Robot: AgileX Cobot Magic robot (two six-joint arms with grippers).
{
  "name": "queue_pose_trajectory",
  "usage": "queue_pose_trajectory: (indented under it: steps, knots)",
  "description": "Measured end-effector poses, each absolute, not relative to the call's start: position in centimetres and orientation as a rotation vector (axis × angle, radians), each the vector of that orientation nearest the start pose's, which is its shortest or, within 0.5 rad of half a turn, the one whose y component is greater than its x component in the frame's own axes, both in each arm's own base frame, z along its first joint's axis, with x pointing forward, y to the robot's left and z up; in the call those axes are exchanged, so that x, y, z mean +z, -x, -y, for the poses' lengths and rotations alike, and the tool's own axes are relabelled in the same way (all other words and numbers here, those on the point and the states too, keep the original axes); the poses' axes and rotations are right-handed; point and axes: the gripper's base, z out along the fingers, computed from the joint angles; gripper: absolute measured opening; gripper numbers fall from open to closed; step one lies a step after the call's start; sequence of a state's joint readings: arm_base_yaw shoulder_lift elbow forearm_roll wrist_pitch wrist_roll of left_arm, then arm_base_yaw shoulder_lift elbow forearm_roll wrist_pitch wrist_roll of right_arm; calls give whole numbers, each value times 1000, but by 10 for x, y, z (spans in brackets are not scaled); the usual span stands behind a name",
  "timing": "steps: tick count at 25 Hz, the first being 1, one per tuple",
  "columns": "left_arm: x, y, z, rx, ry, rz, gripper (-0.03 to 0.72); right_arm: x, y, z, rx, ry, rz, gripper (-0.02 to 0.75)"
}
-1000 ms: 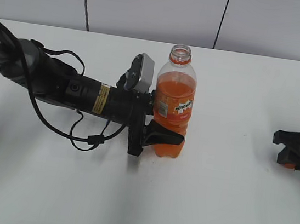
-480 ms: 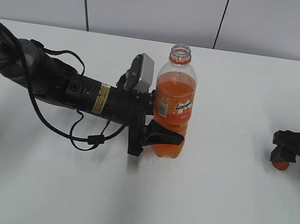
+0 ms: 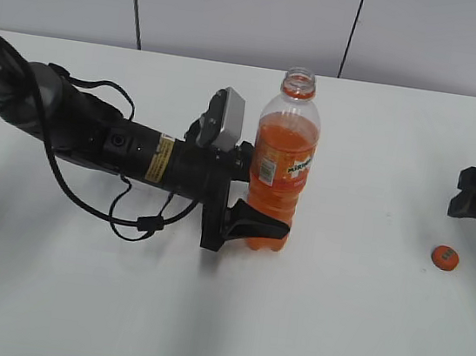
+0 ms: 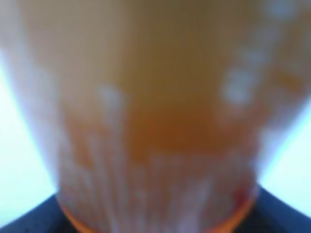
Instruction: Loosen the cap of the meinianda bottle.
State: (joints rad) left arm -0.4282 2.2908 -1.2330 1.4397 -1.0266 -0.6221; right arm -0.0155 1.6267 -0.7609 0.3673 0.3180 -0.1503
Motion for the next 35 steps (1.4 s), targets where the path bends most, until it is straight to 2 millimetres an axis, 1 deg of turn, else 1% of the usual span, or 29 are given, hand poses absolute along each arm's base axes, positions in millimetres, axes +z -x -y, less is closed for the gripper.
queue_pose_trajectory:
  steps: [3, 5, 11, 18, 22, 26, 35]
  knots:
    - [82, -340, 241, -1007, -1506, -1444, 559, 176, -289, -6, 213, -240, -2597, 533]
    - [84, -339, 241, -1025, -1503, -1431, 577, 180, -288, -6, 213, -237, -2580, 533]
    - [85, -339, 240, -1042, -1493, -1422, 587, 182, -288, -6, 220, -245, -2572, 533]
    - [95, -346, 227, -1139, -1372, -1393, 588, 183, -289, -6, 222, -247, -2572, 532]
    - [98, -349, 223, -1153, -1345, -1408, 588, 185, -290, -6, 222, -246, -2564, 532]
    - [113, -349, 222, -1134, -1351, -1375, 588, 187, -292, -6, 224, -246, -2556, 532]
    - [166, -347, 222, -1067, -1364, -1252, 588, 187, -292, -6, 228, -253, -2555, 532]
